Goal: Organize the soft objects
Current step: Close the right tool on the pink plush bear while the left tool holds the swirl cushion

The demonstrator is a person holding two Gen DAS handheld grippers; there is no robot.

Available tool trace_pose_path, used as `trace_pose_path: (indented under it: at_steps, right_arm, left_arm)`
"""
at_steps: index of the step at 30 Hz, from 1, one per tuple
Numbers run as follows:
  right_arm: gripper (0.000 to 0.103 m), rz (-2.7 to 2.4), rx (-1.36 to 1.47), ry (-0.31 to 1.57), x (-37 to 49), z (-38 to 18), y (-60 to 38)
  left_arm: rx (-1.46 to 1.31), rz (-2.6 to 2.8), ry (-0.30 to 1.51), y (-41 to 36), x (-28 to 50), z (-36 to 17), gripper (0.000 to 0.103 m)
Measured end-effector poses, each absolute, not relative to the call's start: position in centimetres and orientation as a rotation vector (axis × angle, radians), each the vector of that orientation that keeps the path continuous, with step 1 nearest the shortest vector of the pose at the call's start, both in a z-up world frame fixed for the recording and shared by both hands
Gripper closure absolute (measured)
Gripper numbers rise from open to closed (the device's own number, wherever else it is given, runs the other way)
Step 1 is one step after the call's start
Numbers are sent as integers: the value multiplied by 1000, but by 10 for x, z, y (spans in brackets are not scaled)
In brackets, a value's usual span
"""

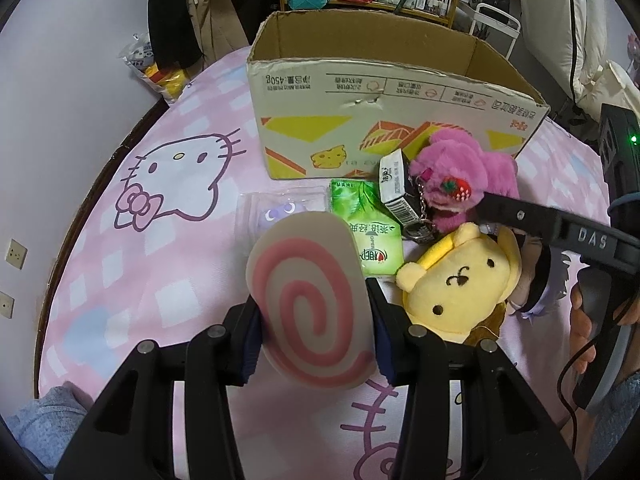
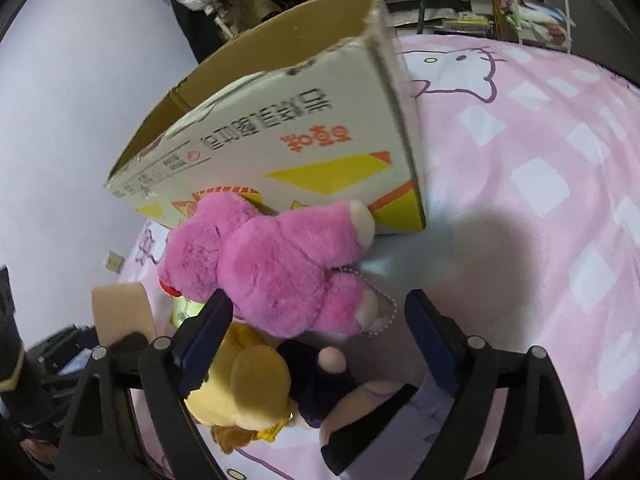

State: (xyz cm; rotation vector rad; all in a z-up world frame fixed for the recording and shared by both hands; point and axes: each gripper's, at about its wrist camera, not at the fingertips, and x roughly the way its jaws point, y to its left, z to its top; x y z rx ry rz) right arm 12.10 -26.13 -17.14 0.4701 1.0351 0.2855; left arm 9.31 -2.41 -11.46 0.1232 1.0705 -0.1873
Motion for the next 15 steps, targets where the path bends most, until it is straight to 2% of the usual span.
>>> trace_pose_path:
  at_steps: [3, 5, 15]
  right_arm:
    - [14, 298, 503, 991, 117, -168, -268]
    - [31, 317, 503, 974, 117, -164, -268]
    - [30, 328, 546, 969, 119, -166, -268]
  left_arm:
    - [120, -183, 1071, -23, 94, -115, 58]
    - [120, -181, 1070, -24, 94, -114, 57]
    - [128, -184, 1060, -25, 93, -113, 57]
